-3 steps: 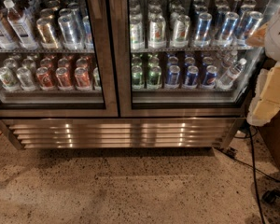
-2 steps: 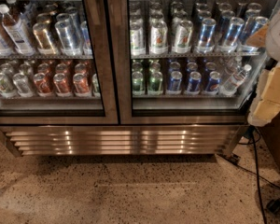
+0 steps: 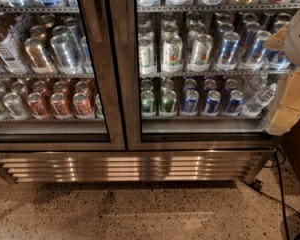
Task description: Open right fridge door
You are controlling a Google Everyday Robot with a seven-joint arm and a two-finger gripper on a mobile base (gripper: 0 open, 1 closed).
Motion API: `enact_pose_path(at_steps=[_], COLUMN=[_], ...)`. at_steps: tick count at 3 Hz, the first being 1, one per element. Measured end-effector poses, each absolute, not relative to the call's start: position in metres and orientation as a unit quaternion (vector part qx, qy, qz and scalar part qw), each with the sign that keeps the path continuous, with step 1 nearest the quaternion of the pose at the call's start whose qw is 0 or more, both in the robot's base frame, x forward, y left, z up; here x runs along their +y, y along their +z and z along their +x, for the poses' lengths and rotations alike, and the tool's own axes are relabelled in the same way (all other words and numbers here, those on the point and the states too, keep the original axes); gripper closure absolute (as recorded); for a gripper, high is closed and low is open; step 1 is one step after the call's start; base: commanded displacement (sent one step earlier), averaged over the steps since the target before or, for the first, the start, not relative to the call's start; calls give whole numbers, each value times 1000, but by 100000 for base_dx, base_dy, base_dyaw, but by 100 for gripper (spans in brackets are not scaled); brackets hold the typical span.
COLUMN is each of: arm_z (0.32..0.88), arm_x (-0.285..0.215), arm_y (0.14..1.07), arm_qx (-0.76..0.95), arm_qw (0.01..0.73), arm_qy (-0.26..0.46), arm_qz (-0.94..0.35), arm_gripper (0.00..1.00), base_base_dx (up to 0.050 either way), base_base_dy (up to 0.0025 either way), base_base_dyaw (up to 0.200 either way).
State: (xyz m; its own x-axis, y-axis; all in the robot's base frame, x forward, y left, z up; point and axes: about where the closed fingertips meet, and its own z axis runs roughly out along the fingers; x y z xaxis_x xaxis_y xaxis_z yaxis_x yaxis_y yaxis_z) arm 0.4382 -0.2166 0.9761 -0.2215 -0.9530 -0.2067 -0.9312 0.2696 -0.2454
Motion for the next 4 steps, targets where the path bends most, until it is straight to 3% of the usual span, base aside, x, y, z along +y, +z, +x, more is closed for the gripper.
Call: enact_pose_path(at_steps=[2, 4], arm_z=[443, 437], arm_x=[-201, -120], arm_y=[975, 963], arm_qx=[774, 735], arm_qw=[160, 146], arm_qy=[-27, -39], arm_qz=[-612, -661], arm_gripper=[0, 0], base_base_dx=[0, 0], base_base_dy=[0, 0], base_base_dyaw=[0, 0])
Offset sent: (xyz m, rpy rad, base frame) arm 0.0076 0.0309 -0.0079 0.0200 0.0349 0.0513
